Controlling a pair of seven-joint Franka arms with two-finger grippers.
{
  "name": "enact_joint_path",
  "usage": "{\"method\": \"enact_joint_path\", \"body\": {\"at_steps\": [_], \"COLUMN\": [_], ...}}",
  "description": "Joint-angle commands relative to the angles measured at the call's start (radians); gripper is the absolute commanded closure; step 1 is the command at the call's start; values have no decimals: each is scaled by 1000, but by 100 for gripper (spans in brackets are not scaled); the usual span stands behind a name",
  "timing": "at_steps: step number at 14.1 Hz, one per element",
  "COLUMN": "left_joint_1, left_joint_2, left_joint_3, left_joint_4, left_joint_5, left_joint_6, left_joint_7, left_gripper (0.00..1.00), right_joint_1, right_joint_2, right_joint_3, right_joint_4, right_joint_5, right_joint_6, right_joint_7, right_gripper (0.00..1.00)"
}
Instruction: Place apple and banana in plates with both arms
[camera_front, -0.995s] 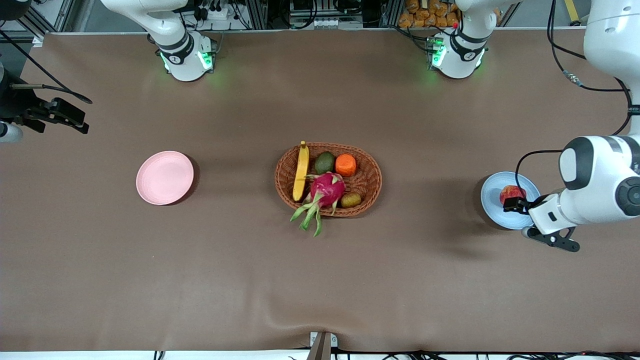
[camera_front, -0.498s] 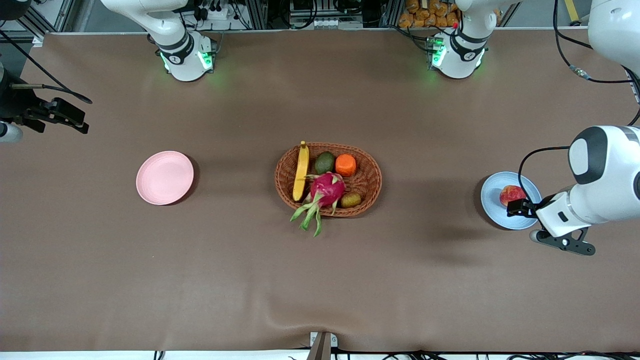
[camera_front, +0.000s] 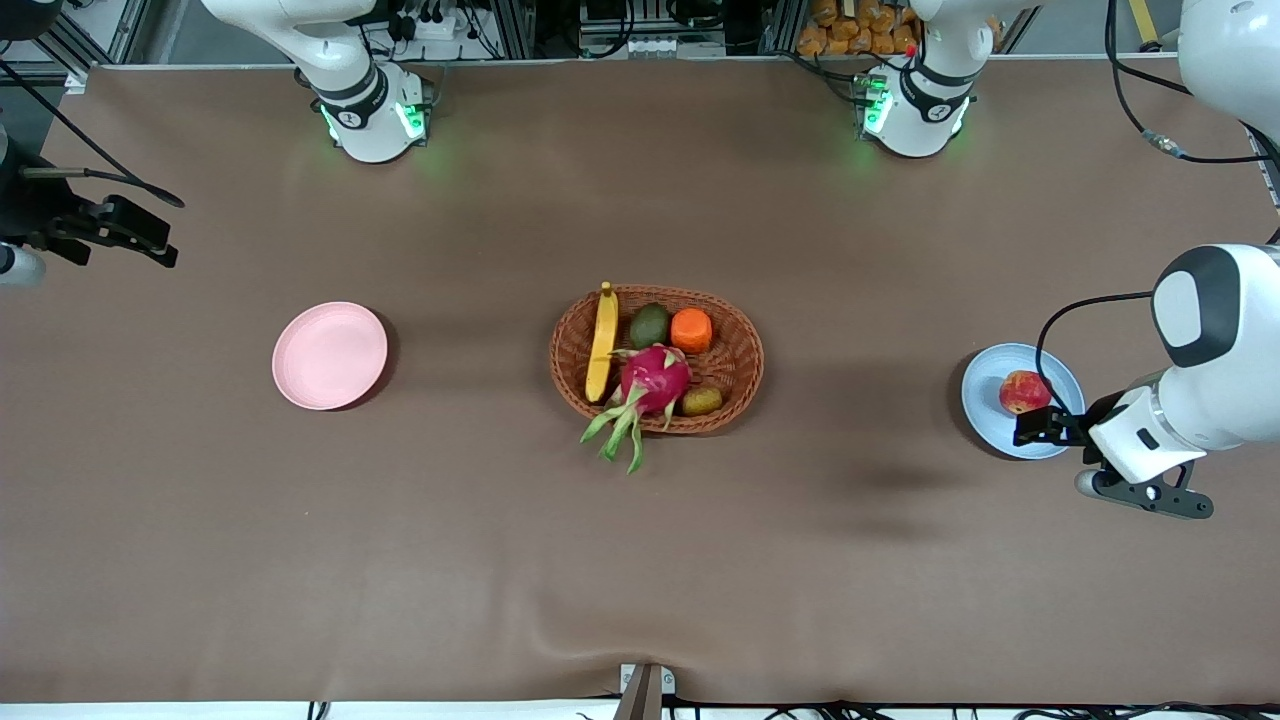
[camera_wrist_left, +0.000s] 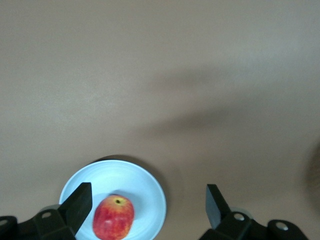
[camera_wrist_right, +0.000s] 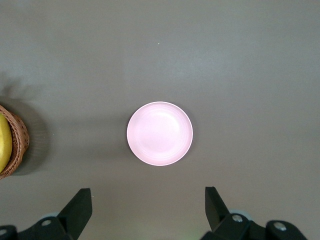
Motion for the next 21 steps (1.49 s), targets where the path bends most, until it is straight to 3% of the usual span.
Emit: {"method": "enact_joint_path", "body": {"at_steps": [1, 7, 11, 15, 21], "left_joint_1": [-204, -252, -222, -153, -134], "left_joint_2": [-96, -296, -366, -404, -500], "left_joint_3": [199, 208, 209, 164, 166], "left_joint_4": [-6, -31, -34, -35, -49], "left_joint_5": [-59, -66, -26, -22, -27], "left_joint_6": [-69, -402, -422, -428, -474], "left_joint_7": [-76, -359, -305, -291, -309], "left_gripper": [0, 0, 0, 0, 0], "right_joint_1": [3, 1, -5, -3, 6], "right_joint_2": [-5, -5, -5, -5, -5], "right_joint_3": [-3, -3, -4, -4, -3], "right_joint_4": [8, 8, 8, 8, 10], "right_joint_5": [-8, -6, -6, -6, -6], "right_joint_6": [-14, -14, -12, -12, -11], "right_joint_7": [-6, -8, -8, -8, 1], "right_gripper": [0, 0, 0, 0, 0]}}
